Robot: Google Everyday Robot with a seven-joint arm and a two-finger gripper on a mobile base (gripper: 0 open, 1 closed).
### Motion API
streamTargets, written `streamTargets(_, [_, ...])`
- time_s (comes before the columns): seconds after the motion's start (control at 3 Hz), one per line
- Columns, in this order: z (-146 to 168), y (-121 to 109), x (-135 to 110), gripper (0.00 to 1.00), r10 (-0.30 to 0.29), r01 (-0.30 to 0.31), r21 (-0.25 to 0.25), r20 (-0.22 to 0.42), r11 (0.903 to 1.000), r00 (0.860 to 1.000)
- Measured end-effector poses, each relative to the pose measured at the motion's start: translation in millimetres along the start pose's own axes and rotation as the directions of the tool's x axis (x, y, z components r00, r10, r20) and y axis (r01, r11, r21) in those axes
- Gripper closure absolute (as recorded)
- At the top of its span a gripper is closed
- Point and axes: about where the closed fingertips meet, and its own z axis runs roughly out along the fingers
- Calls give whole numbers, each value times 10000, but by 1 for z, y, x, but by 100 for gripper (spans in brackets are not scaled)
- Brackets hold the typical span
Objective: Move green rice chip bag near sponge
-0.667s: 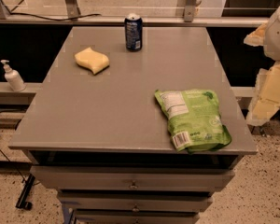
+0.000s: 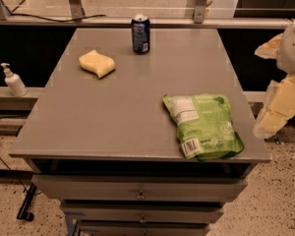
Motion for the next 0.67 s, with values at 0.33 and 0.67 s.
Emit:
streamTargets(0.33, [36,15,4,0,1333,-1242,-832,1152,9888,9844])
streamTargets(0.67, [65,24,0,0,2302,-2038,-1517,1838,9672,9556])
